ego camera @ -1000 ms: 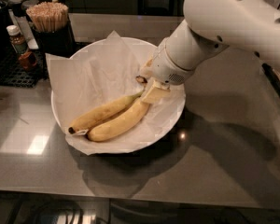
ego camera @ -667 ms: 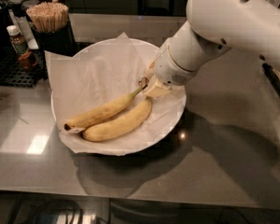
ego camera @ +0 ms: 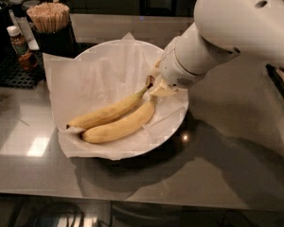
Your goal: Pick banana from white bowl
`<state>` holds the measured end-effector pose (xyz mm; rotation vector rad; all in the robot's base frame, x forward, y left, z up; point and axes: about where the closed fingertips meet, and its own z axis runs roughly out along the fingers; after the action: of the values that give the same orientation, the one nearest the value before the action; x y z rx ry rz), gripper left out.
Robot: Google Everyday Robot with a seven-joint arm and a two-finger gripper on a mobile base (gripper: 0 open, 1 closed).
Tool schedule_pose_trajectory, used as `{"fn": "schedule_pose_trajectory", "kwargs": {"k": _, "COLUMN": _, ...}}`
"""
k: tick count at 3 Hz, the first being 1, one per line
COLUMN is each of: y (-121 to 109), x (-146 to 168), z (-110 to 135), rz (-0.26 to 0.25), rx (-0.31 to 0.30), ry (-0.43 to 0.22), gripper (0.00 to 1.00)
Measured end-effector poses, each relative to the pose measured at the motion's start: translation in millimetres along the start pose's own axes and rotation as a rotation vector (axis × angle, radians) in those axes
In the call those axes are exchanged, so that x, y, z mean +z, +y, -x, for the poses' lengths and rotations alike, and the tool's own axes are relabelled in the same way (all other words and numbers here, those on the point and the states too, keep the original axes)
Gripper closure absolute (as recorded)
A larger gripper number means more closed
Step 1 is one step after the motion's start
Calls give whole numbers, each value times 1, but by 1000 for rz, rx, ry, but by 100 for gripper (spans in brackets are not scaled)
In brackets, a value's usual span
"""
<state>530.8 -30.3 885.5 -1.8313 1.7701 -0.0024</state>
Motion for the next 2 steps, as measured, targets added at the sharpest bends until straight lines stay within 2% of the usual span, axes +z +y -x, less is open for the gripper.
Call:
{"fn": "schedule_pose_trajectory", "kwargs": {"k": 1, "y": -7, "x": -29, "z": 21, "rz": -75, "rx": -58, "ry": 24, "gripper": 100}}
{"fn": "schedule_pose_trajectory", "kwargs": {"k": 2, "y": -13, "x": -71, "z": 57, "rz": -152, "rx": -151, "ry": 49, "gripper": 100}}
